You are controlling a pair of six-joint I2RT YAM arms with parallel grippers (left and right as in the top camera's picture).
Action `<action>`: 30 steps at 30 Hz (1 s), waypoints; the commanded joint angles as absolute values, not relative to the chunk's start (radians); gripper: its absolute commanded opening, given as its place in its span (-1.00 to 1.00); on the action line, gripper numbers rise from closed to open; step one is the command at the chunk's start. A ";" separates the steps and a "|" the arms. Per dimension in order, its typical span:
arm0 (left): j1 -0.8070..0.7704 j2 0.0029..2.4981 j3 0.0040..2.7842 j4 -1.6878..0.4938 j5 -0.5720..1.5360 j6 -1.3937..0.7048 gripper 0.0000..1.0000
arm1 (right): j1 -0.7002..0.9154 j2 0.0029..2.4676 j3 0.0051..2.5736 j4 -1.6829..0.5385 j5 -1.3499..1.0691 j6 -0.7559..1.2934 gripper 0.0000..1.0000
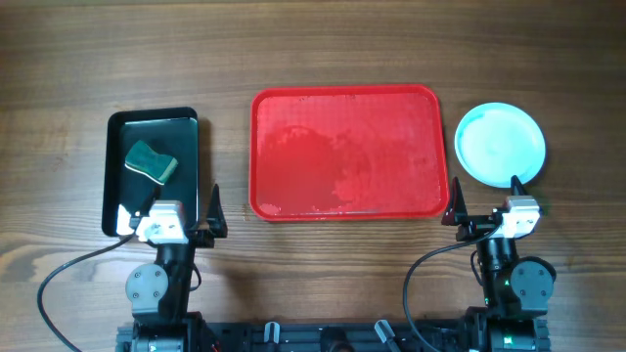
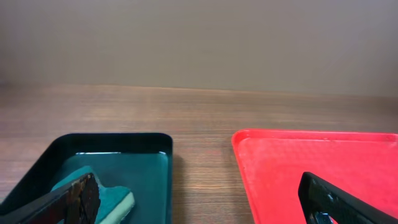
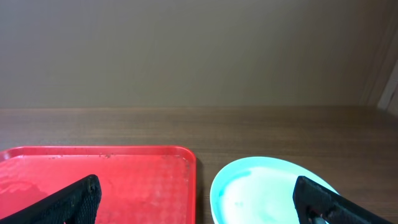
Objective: Clean dirty plates on tray and stack at the side
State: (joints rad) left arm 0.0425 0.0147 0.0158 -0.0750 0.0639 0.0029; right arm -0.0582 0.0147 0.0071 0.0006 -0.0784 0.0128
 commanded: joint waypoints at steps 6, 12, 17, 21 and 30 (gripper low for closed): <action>0.050 0.003 0.006 -0.078 0.002 0.017 1.00 | -0.064 0.018 0.005 0.003 -0.076 0.000 0.99; 0.050 0.004 0.006 -0.075 0.021 0.015 1.00 | -0.064 0.018 0.005 0.003 -0.076 0.001 0.99; 0.050 0.004 0.006 -0.075 0.021 0.015 1.00 | -0.064 0.018 0.005 0.003 -0.076 0.001 0.98; 0.050 0.004 0.006 -0.075 0.021 0.015 1.00 | -0.064 0.018 0.005 0.003 -0.076 0.001 0.99; 0.050 0.004 0.006 -0.075 0.021 0.015 1.00 | -0.064 0.018 0.005 0.003 -0.076 0.000 0.99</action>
